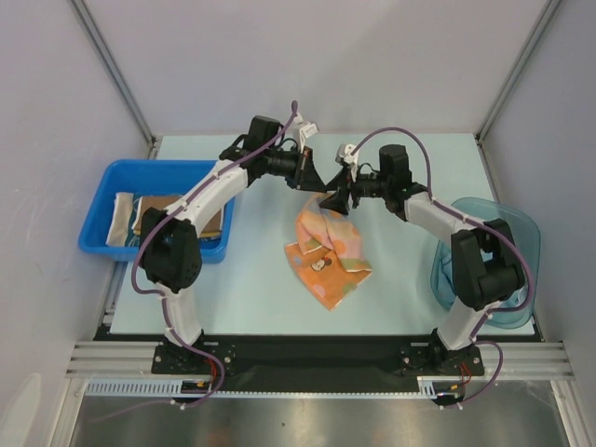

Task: Fold and stack the towels
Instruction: Flatten out the crumpled towel

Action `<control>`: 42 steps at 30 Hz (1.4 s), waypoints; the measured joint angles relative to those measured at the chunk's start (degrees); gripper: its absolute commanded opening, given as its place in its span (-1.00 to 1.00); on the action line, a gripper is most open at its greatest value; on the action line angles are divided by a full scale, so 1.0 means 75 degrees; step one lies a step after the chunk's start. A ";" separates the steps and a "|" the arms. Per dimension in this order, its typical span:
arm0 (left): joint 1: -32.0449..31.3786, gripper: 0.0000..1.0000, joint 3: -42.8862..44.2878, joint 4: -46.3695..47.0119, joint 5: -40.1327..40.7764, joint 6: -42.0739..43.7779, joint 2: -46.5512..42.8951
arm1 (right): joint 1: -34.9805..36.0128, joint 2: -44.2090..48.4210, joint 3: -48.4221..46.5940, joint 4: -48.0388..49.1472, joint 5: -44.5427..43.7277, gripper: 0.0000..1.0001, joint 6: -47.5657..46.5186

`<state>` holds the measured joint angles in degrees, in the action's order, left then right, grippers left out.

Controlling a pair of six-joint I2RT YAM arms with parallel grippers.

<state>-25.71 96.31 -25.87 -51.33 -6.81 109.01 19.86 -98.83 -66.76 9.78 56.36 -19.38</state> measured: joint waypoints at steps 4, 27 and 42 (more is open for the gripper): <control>0.0000 -0.99 0.0210 -0.0350 0.0009 0.0262 0.0052 | -0.0085 0.0219 0.0006 -0.0364 -0.0286 0.35 -0.0411; 0.0061 0.06 0.1207 -0.1224 0.0726 0.0723 0.0595 | 0.0041 0.0099 -0.0189 -0.0513 -0.0227 -1.00 -0.0321; 0.0560 0.07 -0.2495 0.0982 0.2949 -0.0466 -0.1463 | -0.1078 -0.0551 -0.0230 -0.0163 -0.1119 -1.00 0.2288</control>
<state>-21.52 77.60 -18.50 -29.21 -10.31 98.04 11.77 -102.96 -68.49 8.56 47.97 -2.22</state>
